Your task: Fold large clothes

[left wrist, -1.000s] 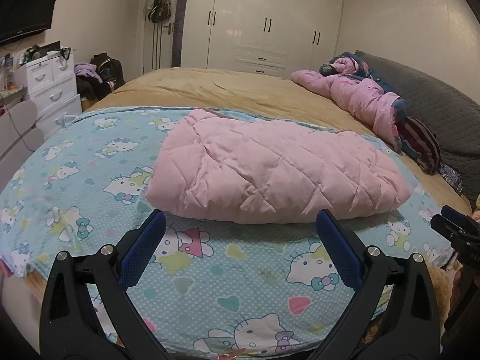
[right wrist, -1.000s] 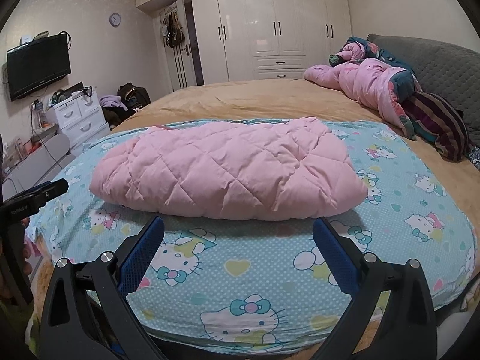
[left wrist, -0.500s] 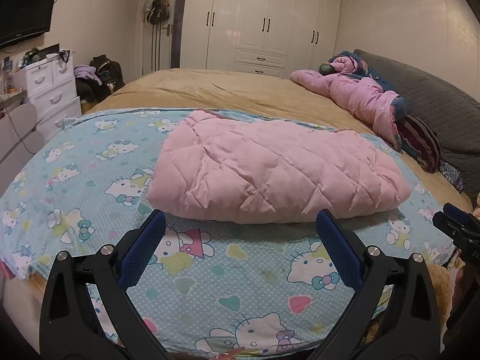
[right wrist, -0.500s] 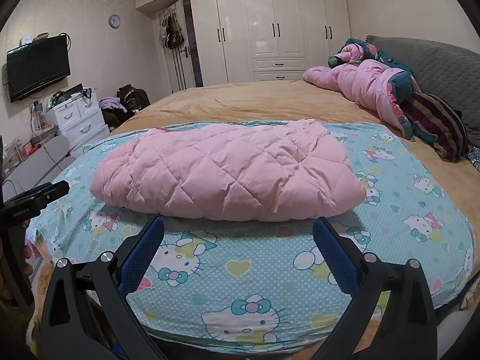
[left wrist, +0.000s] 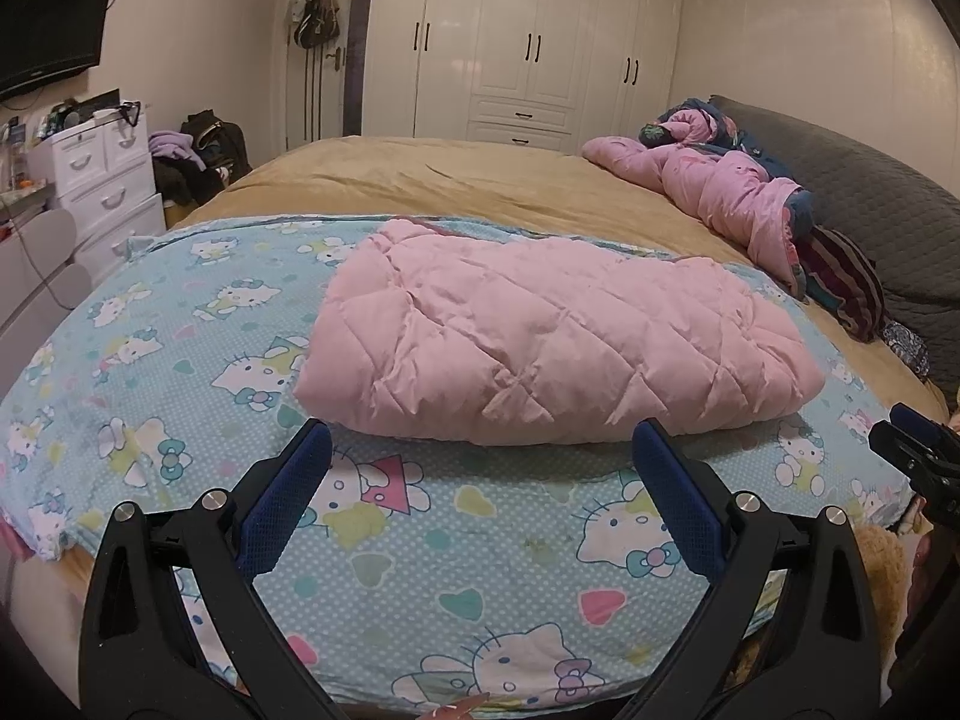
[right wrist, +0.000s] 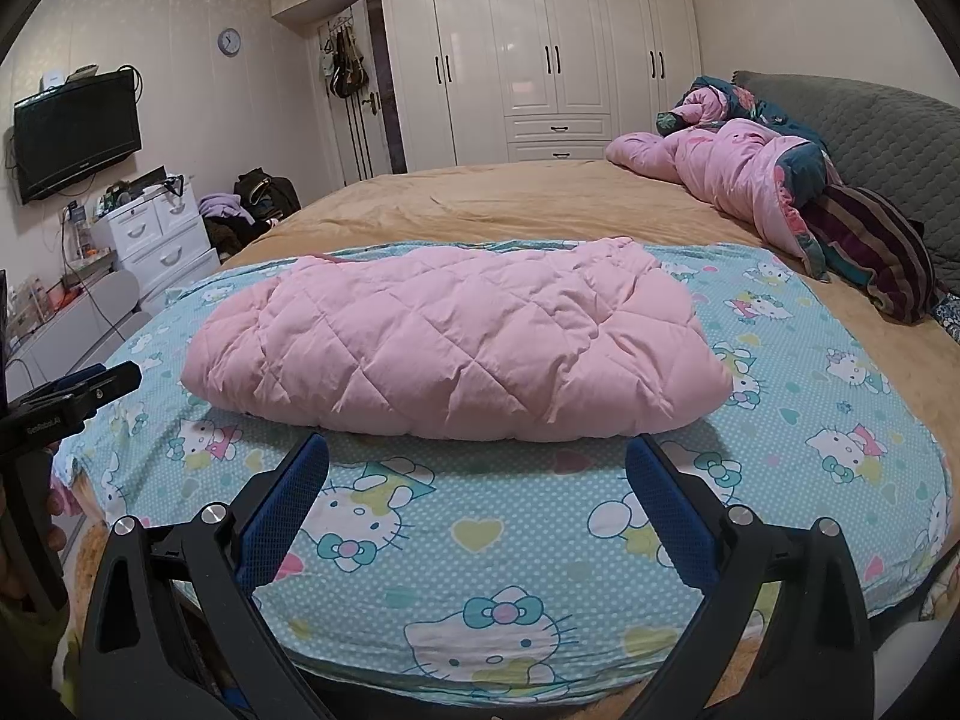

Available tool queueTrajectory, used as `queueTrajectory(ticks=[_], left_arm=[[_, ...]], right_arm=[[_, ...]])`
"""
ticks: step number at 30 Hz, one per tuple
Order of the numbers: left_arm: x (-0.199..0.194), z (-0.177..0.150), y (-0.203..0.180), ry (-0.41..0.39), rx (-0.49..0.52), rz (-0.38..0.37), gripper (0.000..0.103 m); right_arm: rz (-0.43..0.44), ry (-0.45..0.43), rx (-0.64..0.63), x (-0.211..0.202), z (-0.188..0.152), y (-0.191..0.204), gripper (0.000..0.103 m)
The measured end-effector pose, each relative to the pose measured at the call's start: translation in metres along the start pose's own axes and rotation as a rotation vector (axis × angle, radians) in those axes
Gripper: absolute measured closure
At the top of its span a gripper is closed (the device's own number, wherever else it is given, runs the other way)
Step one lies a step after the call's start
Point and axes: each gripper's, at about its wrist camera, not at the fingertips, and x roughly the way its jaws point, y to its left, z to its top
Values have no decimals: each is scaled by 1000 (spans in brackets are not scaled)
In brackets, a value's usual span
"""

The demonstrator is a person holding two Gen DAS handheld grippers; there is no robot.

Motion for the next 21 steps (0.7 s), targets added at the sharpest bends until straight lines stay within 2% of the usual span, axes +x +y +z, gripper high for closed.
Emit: queueTrajectory(ticks=[21], left_arm=[[0, 0, 1, 4, 4, 5, 9]], right_arm=[[0, -1, 2, -1, 1, 0, 4]])
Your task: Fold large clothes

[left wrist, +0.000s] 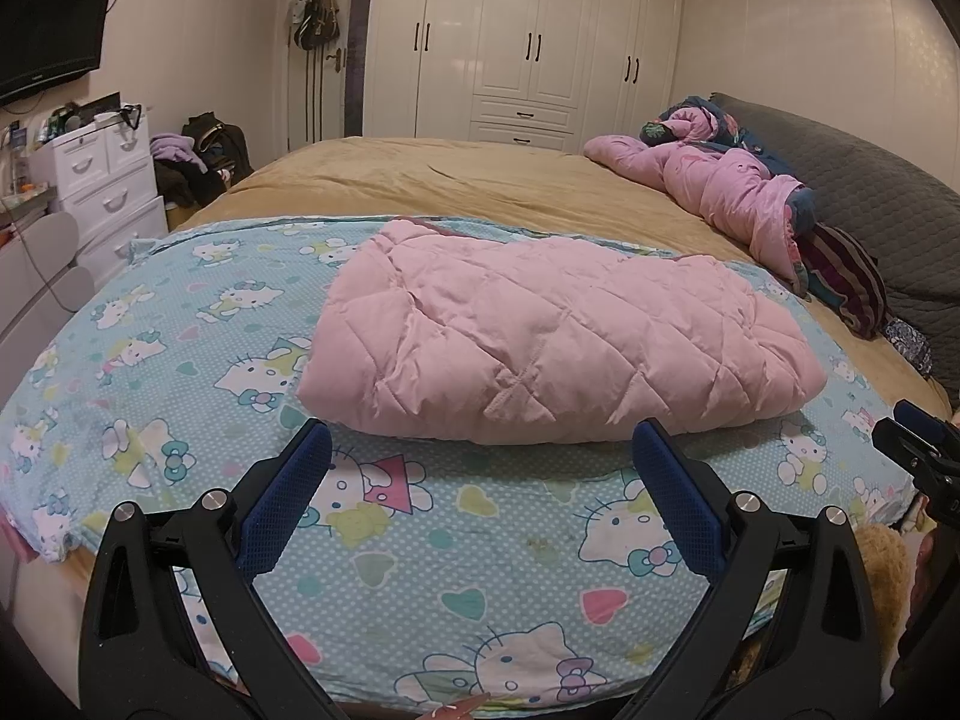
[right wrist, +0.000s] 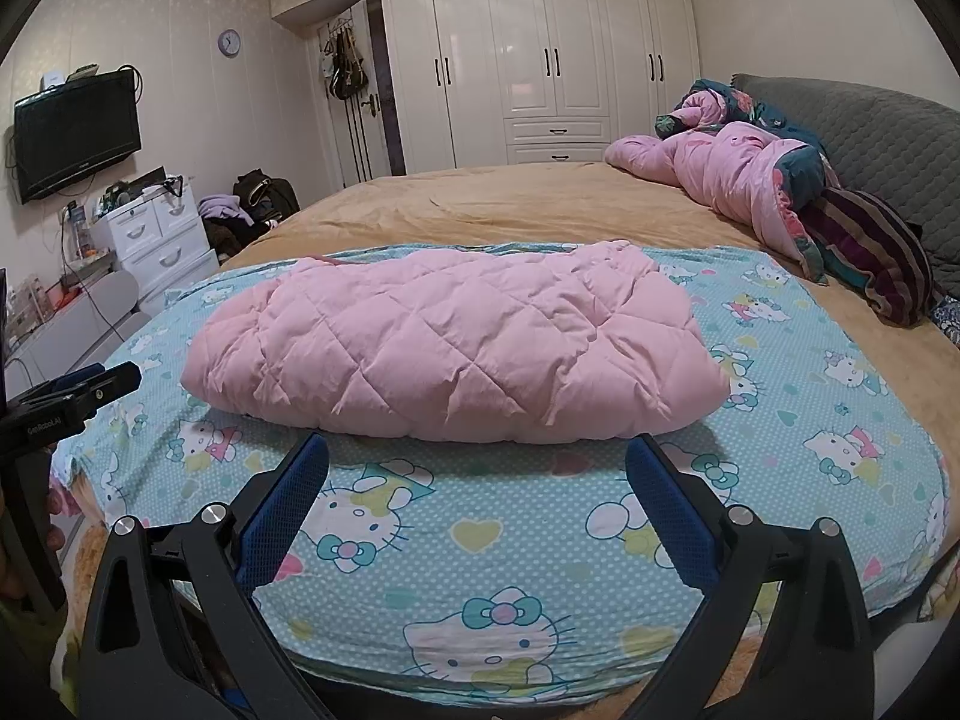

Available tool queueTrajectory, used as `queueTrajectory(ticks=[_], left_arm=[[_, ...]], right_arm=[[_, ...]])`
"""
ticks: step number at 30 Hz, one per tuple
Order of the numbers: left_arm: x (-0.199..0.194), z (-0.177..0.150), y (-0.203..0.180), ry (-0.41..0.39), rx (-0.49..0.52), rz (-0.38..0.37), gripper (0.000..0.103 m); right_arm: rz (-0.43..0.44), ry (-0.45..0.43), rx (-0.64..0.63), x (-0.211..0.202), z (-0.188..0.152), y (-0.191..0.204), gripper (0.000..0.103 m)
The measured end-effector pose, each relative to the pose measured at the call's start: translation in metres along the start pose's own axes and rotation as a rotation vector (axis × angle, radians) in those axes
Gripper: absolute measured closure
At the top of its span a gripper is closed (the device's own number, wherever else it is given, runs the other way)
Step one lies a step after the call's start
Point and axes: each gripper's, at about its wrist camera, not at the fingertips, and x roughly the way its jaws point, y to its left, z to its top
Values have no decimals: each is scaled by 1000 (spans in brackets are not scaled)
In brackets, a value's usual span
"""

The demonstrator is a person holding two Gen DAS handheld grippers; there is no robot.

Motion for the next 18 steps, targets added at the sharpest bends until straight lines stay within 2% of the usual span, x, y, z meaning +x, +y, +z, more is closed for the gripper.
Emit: queueTrajectory(ticks=[18], left_arm=[[-1, 0, 0, 0, 1, 2, 9]], right_arm=[[-4, 4, -2, -2, 0, 1, 4]])
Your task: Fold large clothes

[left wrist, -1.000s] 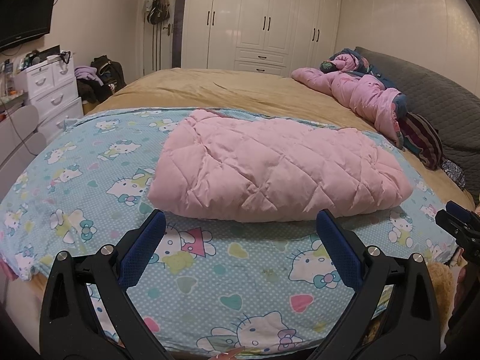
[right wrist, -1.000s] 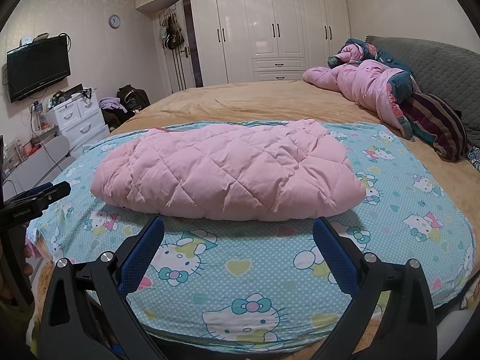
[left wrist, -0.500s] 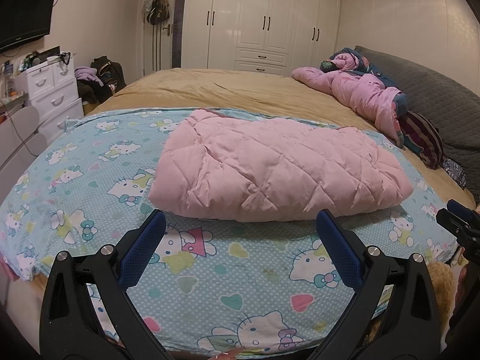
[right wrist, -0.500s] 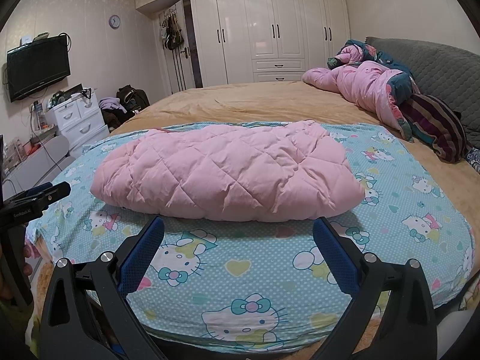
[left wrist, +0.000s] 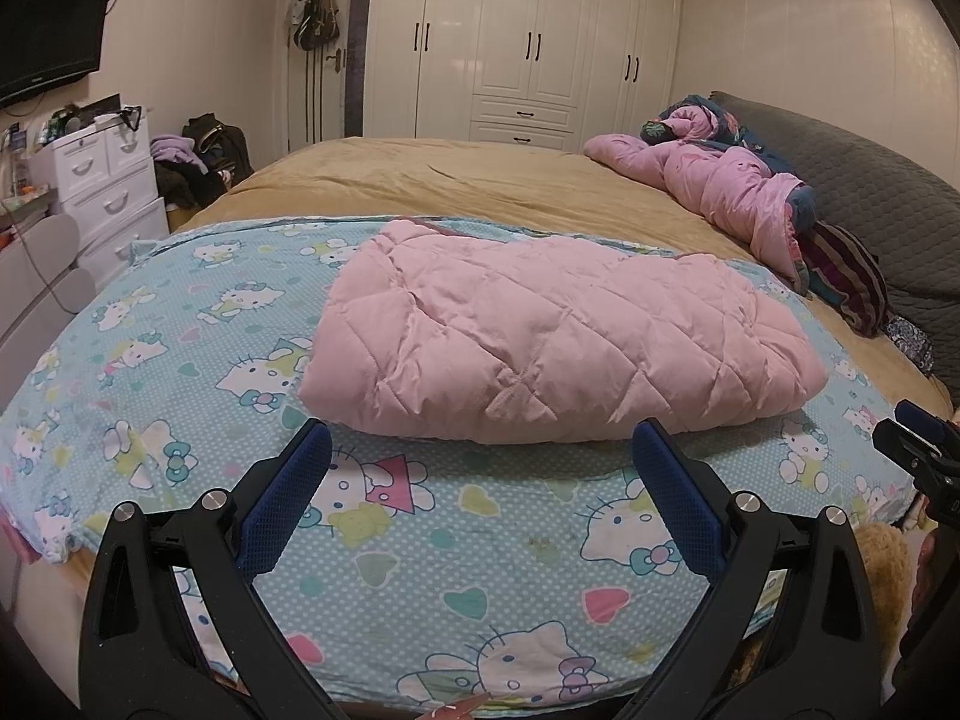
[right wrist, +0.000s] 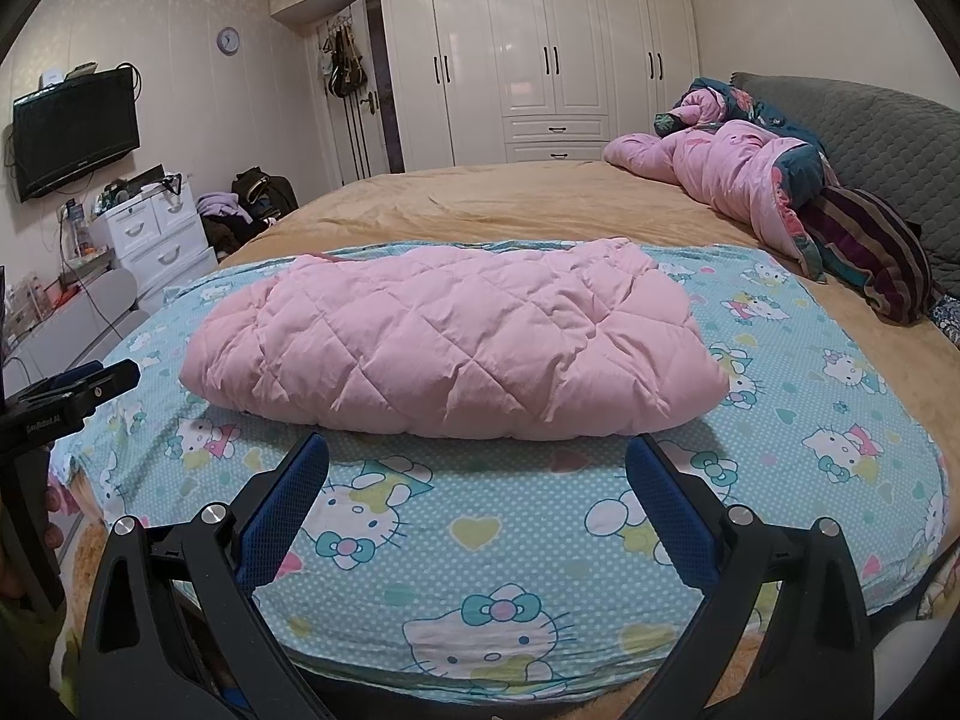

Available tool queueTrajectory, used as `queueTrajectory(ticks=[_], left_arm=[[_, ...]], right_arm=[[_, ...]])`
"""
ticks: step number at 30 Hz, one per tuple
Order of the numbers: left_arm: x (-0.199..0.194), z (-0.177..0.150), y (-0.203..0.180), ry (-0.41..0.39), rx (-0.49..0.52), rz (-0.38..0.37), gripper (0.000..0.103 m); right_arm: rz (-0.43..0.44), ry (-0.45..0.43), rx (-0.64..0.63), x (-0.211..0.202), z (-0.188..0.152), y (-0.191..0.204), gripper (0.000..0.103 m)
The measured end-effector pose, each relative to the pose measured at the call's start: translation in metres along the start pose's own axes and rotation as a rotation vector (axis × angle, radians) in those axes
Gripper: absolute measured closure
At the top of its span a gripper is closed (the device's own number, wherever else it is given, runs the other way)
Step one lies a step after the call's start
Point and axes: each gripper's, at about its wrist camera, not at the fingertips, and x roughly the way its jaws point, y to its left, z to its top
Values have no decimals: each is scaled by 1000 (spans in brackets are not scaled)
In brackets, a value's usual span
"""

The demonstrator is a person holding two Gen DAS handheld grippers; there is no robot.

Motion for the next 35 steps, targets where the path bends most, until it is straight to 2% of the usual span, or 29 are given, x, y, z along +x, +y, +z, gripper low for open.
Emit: queueTrajectory(ticks=[20, 23, 26, 29, 31, 32, 34, 35], left_arm=[[7, -5, 4, 38, 16, 37, 9], [9, -8, 7, 51, 15, 29, 9], [12, -11, 20, 63, -14, 25, 9], [24, -12, 57, 86, -80, 83, 9], [41, -6, 108, 111, -161, 160, 9], [47, -3, 129, 107, -187, 200, 9], [68, 6, 198, 130, -269, 345, 9], [75, 9, 225, 133, -299, 393, 9]], right_arm=[[-33, 5, 6, -4, -3, -3, 4], [-77, 4, 34, -9, -8, -12, 4], [-139, -11, 118, -19, -18, -35, 4], [-301, -32, 237, -41, -42, -86, 4], [-512, -18, 340, -61, -72, -149, 4], [-574, -15, 371, -67, -83, -168, 4], [-818, 55, 484, -89, -126, -242, 4], [-917, 99, 575, -103, -150, -279, 4]])
